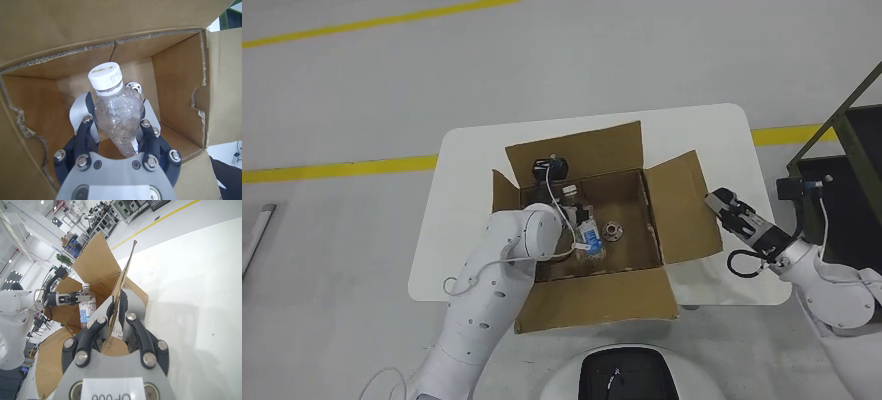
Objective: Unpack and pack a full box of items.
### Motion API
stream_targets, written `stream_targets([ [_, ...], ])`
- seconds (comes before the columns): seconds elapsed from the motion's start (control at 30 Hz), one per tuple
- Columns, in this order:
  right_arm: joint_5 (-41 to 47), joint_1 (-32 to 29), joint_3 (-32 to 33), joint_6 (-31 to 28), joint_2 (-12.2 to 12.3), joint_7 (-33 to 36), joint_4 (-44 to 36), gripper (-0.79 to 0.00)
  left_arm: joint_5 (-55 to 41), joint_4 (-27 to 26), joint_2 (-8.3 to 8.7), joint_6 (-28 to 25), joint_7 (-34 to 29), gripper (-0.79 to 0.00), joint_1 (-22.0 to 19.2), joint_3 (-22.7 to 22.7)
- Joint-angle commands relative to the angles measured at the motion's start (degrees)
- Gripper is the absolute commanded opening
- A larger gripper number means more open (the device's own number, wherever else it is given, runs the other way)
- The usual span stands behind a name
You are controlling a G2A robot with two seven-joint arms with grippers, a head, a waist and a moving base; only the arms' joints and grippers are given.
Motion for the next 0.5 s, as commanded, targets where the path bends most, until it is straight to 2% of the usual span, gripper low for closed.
stream_targets([
  [0.0, 0.2, -0.2, 0.9, -0.3, 0.0, -0.7, -0.5, 0.000, -0.5, -1.4, 0.02, -0.5, 0.2, -0.785, 0.3, -0.5],
  [0.23, -1.9, -1.2, 6.3, -3.3, 0.3, -5.5, -6.3, 0.000, -0.2, -5.8, 0.18, -2.0, 0.5, -0.785, 0.9, -1.8],
  [0.27, -2.6, -1.4, 6.7, -3.5, 0.4, -5.7, -7.0, -0.175, 0.0, -6.3, 0.22, -2.1, 0.5, -0.785, 1.1, -2.0],
  [0.3, -3.7, -1.5, 7.2, -3.9, 0.4, -6.1, -8.3, -0.437, 0.0, -7.2, 0.27, -2.2, 0.5, -0.785, 1.3, -2.3],
  [0.33, -4.5, -1.7, 7.5, -3.8, 0.5, -6.1, -9.2, -0.502, -0.2, -8.0, 0.33, -2.2, 0.4, -0.785, 1.6, -2.7],
  [0.37, -5.9, -1.7, 7.5, -3.7, 0.5, -5.8, -10.4, -0.533, -0.1, -8.9, 0.41, -2.5, 0.2, -0.785, 1.8, -3.1],
  [0.47, -8.7, -1.5, 6.5, -3.9, 0.5, -5.2, -13.1, -0.785, -0.2, -12.2, 0.72, -2.7, -1.1, -0.785, 2.3, -5.1],
])
